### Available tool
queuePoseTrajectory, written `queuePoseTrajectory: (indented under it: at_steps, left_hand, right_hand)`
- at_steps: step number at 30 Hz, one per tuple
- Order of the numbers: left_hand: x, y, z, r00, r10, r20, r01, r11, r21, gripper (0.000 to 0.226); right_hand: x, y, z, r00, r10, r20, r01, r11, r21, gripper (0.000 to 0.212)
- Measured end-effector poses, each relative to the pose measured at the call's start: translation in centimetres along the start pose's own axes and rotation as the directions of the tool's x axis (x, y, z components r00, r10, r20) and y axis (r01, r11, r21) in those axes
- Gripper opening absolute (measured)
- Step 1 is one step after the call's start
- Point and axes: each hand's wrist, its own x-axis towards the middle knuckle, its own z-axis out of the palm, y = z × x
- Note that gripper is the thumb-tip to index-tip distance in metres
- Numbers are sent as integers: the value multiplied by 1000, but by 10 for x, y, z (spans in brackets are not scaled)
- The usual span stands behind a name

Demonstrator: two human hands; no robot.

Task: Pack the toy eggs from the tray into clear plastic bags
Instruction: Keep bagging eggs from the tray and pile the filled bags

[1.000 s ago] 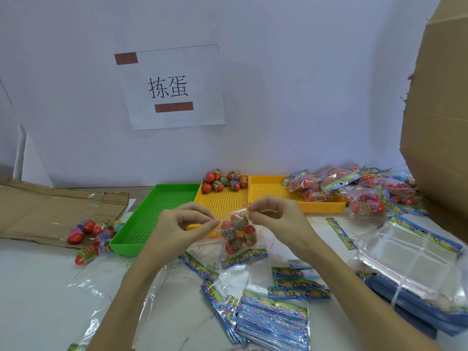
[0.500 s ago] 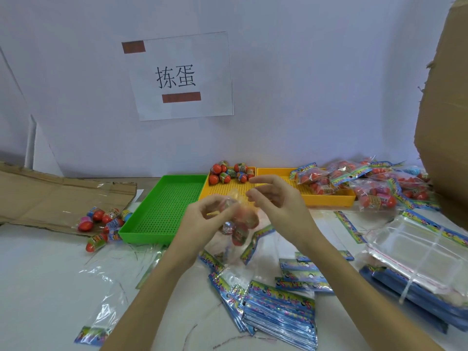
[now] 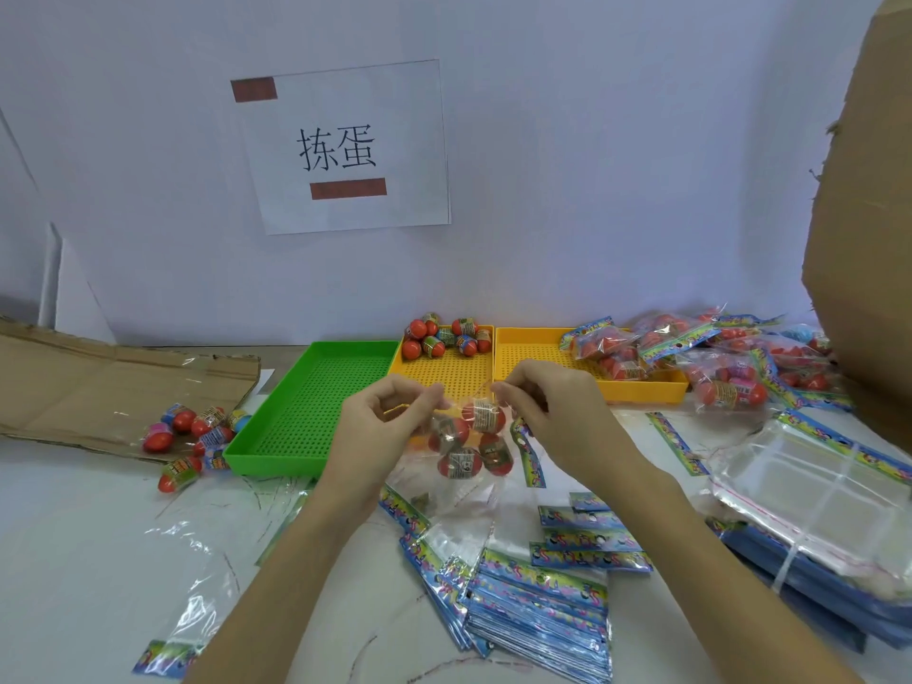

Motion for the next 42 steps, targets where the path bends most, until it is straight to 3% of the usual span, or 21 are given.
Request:
queuePoseTrajectory:
  at_steps: [4, 8, 12, 16, 18, 20, 22, 24, 27, 32, 36, 42]
  left_hand:
    - [1, -2, 4, 993, 67, -101, -61, 996, 61, 22]
    - [0, -2, 3, 954, 248, -170, -222, 962, 157, 17]
    - [-2, -1, 3, 998, 67, 14, -67, 998, 3, 33]
    - [-2, -4, 6, 996, -13, 91, 17, 999, -51, 25]
    - [-1, -4, 6, 997, -49, 52, 55, 990, -128, 24]
    - [1, -3, 4, 996, -84, -21, 78, 977, -199, 21]
    - [3, -2, 1, 989, -96, -112, 70, 974, -216, 18]
    - [3, -2, 0, 983, -101, -150, 59, 965, -257, 21]
    - [1, 3, 4, 994, -113, -13, 100, 925, -365, 39]
    - [-1, 4, 8, 981, -133, 139, 165, 955, -248, 70]
    - [-2, 0, 6, 981, -104, 165, 126, 984, -128, 74]
    - [1, 3, -4, 963, -119, 241, 183, 948, -261, 65]
  right_hand:
    - [0, -10, 0, 967, -185, -176, 160, 976, -147, 27]
    - [-1, -13, 5, 948, -208, -241, 197, 978, -68, 23]
    - [0, -7, 5, 969, -117, -220, 135, 989, 68, 20]
    - [1, -10, 4, 979, -55, -199, 86, 985, 149, 23]
    - [1, -13, 5, 991, 61, -120, -26, 961, 275, 31]
    - [-1, -12, 4, 988, 148, 50, -156, 914, 374, 35]
    - [-3, -10, 5, 961, 169, 220, -239, 907, 346, 31]
    - [-3, -8, 8, 945, 175, 278, -264, 908, 326, 25]
    - [-3, -10, 12, 958, 228, 173, -281, 867, 413, 16]
    - [-2, -8, 12, 936, 351, 17, -302, 779, 549, 22]
    - [-2, -6, 10, 939, 343, 8, -297, 801, 520, 23]
    - [1, 2, 2, 945, 317, 83, -315, 808, 497, 21]
